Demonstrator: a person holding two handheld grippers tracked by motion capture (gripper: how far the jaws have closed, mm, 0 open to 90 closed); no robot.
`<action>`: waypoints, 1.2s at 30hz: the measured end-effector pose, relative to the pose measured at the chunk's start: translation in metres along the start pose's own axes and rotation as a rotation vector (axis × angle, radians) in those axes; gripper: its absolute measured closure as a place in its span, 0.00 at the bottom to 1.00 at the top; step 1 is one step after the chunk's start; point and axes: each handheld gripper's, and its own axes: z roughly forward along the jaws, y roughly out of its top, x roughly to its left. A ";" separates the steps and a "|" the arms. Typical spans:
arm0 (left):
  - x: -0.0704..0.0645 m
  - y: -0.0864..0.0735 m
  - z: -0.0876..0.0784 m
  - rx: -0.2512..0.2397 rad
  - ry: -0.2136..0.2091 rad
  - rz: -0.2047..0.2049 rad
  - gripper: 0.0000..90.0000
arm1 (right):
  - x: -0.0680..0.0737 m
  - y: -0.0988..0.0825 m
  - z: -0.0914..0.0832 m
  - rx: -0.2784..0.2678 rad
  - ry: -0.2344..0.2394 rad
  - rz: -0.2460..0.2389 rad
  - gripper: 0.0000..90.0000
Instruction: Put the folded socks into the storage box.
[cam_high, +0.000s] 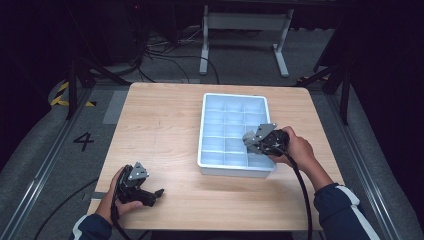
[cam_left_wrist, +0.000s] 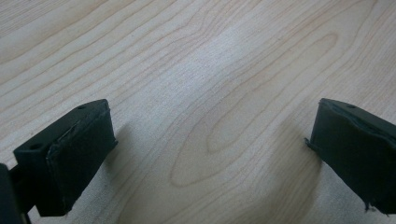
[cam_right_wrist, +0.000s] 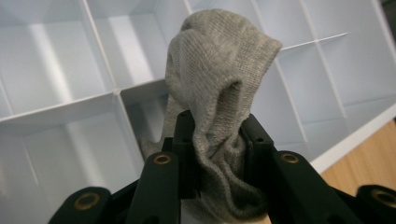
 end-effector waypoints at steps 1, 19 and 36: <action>0.000 0.000 0.000 0.000 0.000 -0.001 0.00 | 0.000 0.000 0.001 0.006 0.015 -0.009 0.80; 0.000 0.000 0.000 0.000 0.000 0.000 0.00 | -0.013 0.015 0.026 0.203 0.185 0.019 0.80; 0.000 0.000 0.000 0.001 0.000 0.000 0.00 | -0.018 0.009 0.028 0.200 0.189 0.106 0.64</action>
